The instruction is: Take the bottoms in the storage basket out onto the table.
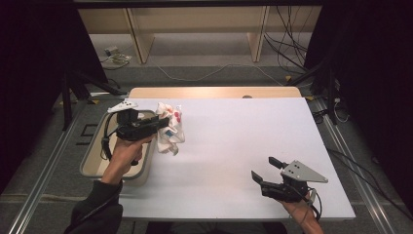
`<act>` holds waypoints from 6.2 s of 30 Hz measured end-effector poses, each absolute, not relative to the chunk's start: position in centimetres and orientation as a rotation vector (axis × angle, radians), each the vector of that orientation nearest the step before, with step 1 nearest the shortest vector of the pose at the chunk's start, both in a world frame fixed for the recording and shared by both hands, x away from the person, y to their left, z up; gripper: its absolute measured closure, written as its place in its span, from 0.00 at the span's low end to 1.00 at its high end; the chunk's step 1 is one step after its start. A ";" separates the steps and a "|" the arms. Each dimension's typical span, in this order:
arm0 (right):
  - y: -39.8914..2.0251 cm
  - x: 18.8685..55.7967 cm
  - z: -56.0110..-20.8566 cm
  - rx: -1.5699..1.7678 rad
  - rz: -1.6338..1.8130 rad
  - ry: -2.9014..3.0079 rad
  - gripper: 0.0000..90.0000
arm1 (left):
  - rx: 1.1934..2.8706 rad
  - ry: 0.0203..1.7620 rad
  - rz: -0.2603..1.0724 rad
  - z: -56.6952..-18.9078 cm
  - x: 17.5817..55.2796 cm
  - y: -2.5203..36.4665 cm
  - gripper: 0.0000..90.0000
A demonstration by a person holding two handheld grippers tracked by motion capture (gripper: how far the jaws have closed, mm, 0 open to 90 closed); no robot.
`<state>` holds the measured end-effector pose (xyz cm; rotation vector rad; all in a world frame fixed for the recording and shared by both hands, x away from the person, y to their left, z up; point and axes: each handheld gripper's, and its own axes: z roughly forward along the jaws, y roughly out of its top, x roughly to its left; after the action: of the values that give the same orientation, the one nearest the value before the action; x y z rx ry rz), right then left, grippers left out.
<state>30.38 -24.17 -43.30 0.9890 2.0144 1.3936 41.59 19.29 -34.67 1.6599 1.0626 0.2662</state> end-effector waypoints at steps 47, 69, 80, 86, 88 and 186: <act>-24.2 30.4 -43.4 0.990 1.392 2.015 0.27 | 1.749 1.010 0.227 -37.8 41.9 13.5 0.74; -24.1 30.4 -43.4 0.992 1.384 2.018 0.27 | 1.808 0.983 0.206 -39.2 42.2 11.4 0.74; -24.0 30.4 -43.5 0.991 1.385 2.022 0.27 | 1.840 0.995 0.193 -40.3 42.7 10.6 0.74; -24.0 30.4 -43.5 0.991 1.384 2.021 0.27 | 1.849 1.011 0.188 -40.8 42.9 10.3 0.73; -24.0 30.4 -43.5 0.990 1.383 2.021 0.27 | 1.848 1.017 0.188 -40.9 43.0 10.3 0.73; -24.1 30.4 -43.5 0.995 1.380 2.020 0.27 | 1.898 1.069 0.197 -42.3 44.0 9.7 0.27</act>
<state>30.35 -24.14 -43.53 0.9945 2.0203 1.3804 43.96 9.73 -42.31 1.8978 1.0691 0.1965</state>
